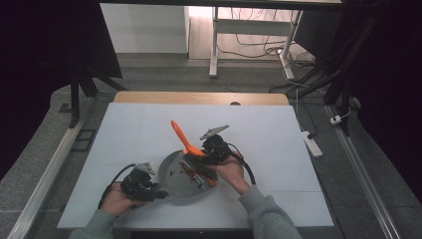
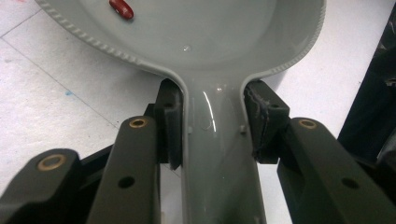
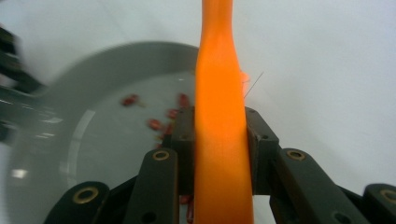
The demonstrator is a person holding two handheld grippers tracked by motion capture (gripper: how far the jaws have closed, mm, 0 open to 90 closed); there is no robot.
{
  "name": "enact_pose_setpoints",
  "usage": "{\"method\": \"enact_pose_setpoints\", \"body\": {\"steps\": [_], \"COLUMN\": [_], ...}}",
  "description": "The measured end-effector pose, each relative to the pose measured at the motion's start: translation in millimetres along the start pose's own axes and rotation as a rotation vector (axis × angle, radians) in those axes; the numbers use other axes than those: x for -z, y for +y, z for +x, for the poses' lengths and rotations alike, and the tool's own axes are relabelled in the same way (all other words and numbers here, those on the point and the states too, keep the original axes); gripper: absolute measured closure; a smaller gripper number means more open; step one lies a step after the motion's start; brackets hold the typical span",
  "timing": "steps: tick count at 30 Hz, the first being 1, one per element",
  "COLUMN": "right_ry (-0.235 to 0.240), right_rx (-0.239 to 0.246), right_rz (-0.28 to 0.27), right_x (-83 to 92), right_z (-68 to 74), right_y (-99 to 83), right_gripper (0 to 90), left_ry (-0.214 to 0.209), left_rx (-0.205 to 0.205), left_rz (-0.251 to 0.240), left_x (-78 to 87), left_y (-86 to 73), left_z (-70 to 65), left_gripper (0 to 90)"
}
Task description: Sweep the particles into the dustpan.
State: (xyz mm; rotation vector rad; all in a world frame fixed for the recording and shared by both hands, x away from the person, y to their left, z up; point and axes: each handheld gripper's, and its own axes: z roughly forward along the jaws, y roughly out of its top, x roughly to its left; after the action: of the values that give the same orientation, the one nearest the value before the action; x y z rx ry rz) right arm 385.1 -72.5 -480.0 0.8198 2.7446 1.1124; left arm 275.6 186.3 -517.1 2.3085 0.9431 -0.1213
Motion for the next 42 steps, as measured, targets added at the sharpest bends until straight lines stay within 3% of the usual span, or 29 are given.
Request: {"method": "enact_pose_setpoints", "body": {"steps": [5, 7, 11, 12, 21, 25, 29, 30, 31, 32, 36, 37, 38, 40, 42], "right_ry": [0.047, 0.035, -0.002, -0.039, -0.137, -0.123, -0.091, -0.077, -0.019, 0.006, 0.043, 0.032, 0.032, -0.042, -0.061], "right_rx": [0.053, 0.066, 0.059, 0.052, 0.009, -0.015, -0.015, -0.017, -0.04, -0.039, -0.029, -0.033, -0.033, -0.02, -0.019], "right_rz": [-0.006, -0.024, -0.055, -0.046, 0.015, 0.005, -0.005, -0.019, -0.042, -0.045, -0.07, -0.106, -0.106, -0.125, -0.122], "right_x": [-1.9, 1.7, 12.5, 15.9, 11.8, 9.5, 3.2, 2.7, 1.6, 0.7, 1.6, 5.7, 5.7, 12.4, 13.9], "right_z": [19.4, 22.4, 14.2, 8.1, -14.3, -13.3, 0.3, 3.3, 9.7, 13.1, 20.3, 17.9, 17.9, 8.0, 3.5], "right_y": [7.6, 11.5, 15.2, 13.2, -10.5, -11.9, -8.9, -8.0, -5.4, -4.0, 1.4, 5.7, 5.7, 11.9, 13.5], "right_gripper": [70.5, 70.5, 70.5, 70.5, 70.5, 70.5, 70.5, 70.5, 70.5, 70.5, 70.5, 70.5, 70.5, 70.5, 70.5], "left_ry": [0.001, 0.0, 0.001, 0.001, 0.002, 0.001, 0.002, 0.003, 0.003, 0.003, 0.004, 0.004, 0.004, 0.004, 0.002], "left_rx": [0.0, 0.0, -0.002, -0.002, -0.002, -0.001, -0.002, -0.001, 0.0, 0.0, -0.002, -0.002, -0.003, -0.002, -0.002], "left_rz": [-0.001, -0.001, 0.0, -0.001, 0.0, 0.0, 0.001, 0.001, 0.0, -0.001, 0.0, 0.0, 0.001, -0.001, 0.0], "left_x": [0.1, 0.0, 0.0, 0.1, 0.1, 0.0, -0.3, -0.3, -0.3, -0.3, -0.1, -0.1, 0.0, -0.1, 0.0], "left_y": [-0.1, -0.2, -0.2, -0.2, -0.1, -0.1, -0.2, -0.2, -0.2, -0.2, -0.2, -0.2, -0.2, -0.2, -0.2], "left_z": [-0.1, -0.1, 0.0, -0.1, -0.3, -0.2, -0.1, -0.2, -0.4, -0.3, -0.4, -0.5, -0.4, -0.5, -0.3], "left_gripper": [60.9, 60.9, 60.9, 60.9, 60.9, 60.9, 60.9, 60.9, 60.9, 60.9, 60.9, 60.9, 60.9, 60.9, 60.9]}}
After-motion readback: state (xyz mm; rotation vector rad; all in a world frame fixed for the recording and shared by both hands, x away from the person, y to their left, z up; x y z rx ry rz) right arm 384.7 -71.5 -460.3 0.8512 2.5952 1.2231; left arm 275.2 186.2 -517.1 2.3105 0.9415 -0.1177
